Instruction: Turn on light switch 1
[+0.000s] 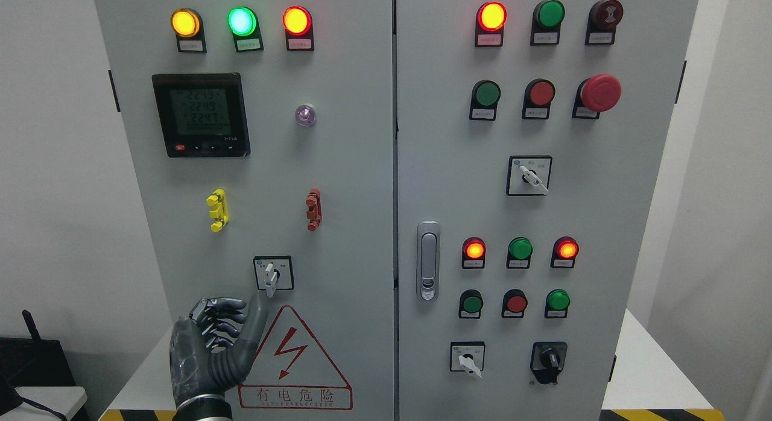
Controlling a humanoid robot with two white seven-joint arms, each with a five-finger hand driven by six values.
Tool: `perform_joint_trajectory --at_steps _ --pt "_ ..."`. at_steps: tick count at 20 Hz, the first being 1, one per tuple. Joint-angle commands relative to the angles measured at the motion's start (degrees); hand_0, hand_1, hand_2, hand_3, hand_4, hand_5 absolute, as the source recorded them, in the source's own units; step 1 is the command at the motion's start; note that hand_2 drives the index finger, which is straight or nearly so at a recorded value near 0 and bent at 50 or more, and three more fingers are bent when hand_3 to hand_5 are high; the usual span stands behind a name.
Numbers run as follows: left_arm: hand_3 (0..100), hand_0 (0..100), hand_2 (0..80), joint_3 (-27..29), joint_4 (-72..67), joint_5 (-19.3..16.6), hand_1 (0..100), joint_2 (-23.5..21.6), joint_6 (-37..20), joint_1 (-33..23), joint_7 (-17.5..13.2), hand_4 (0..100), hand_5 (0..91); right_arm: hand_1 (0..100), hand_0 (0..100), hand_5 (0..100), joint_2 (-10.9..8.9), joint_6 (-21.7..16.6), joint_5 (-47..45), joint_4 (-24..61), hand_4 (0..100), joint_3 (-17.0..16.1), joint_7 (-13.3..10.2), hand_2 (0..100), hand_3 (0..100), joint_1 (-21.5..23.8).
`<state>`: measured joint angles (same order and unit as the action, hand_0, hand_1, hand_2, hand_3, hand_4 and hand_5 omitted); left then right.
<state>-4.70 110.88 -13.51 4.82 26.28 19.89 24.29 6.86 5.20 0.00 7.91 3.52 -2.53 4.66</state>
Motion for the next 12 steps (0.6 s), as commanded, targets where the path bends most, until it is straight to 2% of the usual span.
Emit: perform_joint_trajectory --at_steps 1,12 --pt "73 9 54.5 -1.45 -0.05 -0.29 53 0.80 1.14 0.85 0.50 80 78.1 39 12 0 0.00 -0.02 -1.05 0.00 0 0.00 -0.02 0 0 0.00" --pt "73 10 54.5 -2.51 -1.10 -0.12 53 0.98 4.39 3.49 0.94 80 78.4 39 12 0 0.00 -0.02 -0.97 0.00 0 0.00 -0.02 0 0 0.00"
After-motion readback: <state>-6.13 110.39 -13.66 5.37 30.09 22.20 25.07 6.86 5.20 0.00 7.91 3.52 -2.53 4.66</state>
